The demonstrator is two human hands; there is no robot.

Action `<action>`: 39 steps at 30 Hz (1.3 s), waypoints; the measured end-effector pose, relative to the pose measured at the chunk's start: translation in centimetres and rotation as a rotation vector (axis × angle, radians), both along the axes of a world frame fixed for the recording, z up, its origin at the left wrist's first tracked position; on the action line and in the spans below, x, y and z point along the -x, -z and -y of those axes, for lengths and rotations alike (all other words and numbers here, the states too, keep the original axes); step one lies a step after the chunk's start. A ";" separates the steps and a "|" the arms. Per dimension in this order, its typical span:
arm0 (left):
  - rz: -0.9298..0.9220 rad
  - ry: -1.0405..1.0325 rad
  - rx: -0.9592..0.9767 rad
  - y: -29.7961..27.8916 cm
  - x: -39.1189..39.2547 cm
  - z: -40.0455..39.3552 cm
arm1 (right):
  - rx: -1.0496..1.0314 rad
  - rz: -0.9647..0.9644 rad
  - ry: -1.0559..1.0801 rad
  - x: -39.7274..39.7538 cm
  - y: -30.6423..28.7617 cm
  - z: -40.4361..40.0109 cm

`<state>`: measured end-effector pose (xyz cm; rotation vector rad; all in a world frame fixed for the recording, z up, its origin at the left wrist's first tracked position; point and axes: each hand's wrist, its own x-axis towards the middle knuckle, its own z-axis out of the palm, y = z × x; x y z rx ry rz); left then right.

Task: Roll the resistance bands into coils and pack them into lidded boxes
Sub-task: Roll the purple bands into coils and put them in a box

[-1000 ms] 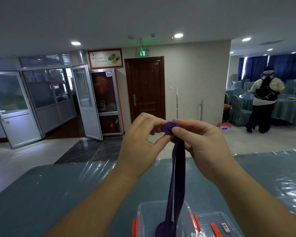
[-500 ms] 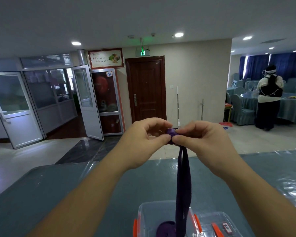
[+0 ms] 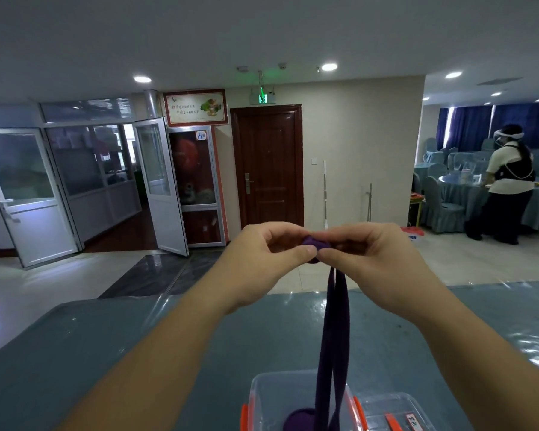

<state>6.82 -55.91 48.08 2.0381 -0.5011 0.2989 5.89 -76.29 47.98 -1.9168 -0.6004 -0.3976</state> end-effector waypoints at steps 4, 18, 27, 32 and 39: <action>-0.084 0.027 -0.017 -1.1 0.2 -0.7 | -0.017 -0.014 0.006 -0.4 -0.4 -0.3; -0.043 -0.013 0.091 -1.0 0.4 -0.8 | -0.092 -0.008 -0.057 0.2 -0.8 -0.9; -0.166 0.188 0.527 -0.7 0.4 0.1 | -0.368 0.027 -0.077 0.2 -0.6 -1.4; -0.163 0.111 0.378 -0.5 0.5 -0.3 | -0.185 0.016 -0.049 0.4 -1.2 -0.9; 0.018 0.002 -0.062 -2.2 1.0 -1.2 | -0.092 0.044 -0.014 0.4 -1.6 -0.7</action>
